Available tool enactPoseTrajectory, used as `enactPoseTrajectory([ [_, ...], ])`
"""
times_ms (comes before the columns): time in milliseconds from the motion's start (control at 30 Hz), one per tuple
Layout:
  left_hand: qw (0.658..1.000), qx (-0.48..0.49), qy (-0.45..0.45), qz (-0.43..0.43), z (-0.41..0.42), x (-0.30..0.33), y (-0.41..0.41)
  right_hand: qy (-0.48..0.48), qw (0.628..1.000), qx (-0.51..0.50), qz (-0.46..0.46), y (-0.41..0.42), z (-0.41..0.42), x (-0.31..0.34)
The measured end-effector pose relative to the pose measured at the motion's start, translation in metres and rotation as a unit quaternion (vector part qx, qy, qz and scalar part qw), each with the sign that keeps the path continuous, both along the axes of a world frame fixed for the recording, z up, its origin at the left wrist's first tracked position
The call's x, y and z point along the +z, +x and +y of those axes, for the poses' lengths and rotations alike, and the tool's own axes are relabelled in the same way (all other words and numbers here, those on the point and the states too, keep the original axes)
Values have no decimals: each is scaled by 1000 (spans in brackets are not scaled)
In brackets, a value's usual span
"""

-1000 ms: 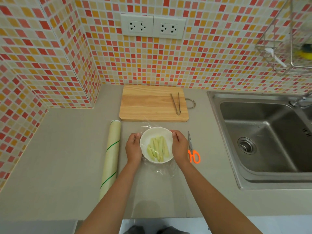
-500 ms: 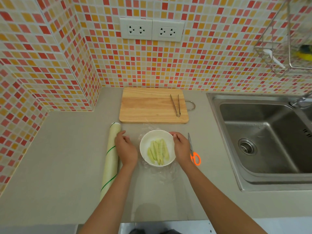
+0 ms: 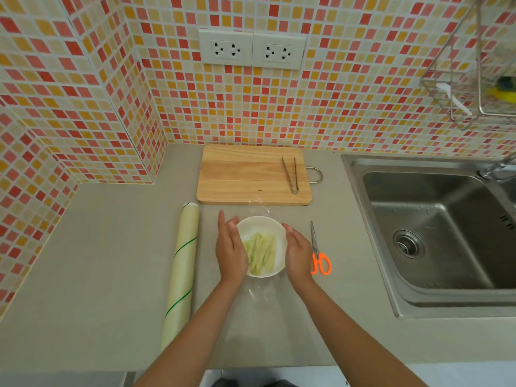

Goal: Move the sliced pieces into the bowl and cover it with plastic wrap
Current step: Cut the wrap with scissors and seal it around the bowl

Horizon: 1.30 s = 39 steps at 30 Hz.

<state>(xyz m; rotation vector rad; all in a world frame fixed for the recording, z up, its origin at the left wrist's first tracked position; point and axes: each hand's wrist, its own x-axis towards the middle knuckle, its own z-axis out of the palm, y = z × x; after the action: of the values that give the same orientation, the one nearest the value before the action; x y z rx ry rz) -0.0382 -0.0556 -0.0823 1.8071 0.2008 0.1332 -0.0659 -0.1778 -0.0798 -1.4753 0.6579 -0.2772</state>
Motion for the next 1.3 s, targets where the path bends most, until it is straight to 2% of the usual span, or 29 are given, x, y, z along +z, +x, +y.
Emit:
enactPoseTrajectory([
  [167, 985, -159, 55, -26, 27, 4, 31, -150, 988, -37, 23, 1, -14, 10],
  [333, 987, -97, 103, -76, 18, 13, 22, -138, 986, 80, 43, 31, -23, 20],
  [400, 986, -80, 127, -67, 6, 12, 7, -153, 978, 137, 22, 35, -19, 20],
  [467, 984, -69, 160, -42, -2, 8, -3, -163, 975, 150, 10, 35, -16, 12],
  [567, 982, -58, 179, -27, -4, 10, -2, -166, 979, 116, 26, 35, -14, 6],
  [800, 973, -65, 219, -7, -2, 11, 1, -94, 991, 48, 81, 41, -18, 2],
  [967, 971, -68, 228, -3, -3, 11, 2, -40, 993, 52, 101, 43, -20, 8],
  [1033, 970, -71, 232, -10, -3, 12, 3, 34, 993, 38, 103, 44, -22, 14],
  [1133, 968, -76, 237, -17, -4, 14, 3, 210, 974, -31, 79, 47, -28, 26],
  [1167, 968, -77, 238, -17, -4, 15, 3, 223, 971, -57, 63, 48, -30, 29],
  [1200, 968, -78, 238, -16, -5, 15, 3, 190, 978, -69, 41, 50, -32, 31],
  [1300, 969, -82, 233, -10, -4, 15, 4, -13, 998, -33, -48, 47, -29, 41],
])
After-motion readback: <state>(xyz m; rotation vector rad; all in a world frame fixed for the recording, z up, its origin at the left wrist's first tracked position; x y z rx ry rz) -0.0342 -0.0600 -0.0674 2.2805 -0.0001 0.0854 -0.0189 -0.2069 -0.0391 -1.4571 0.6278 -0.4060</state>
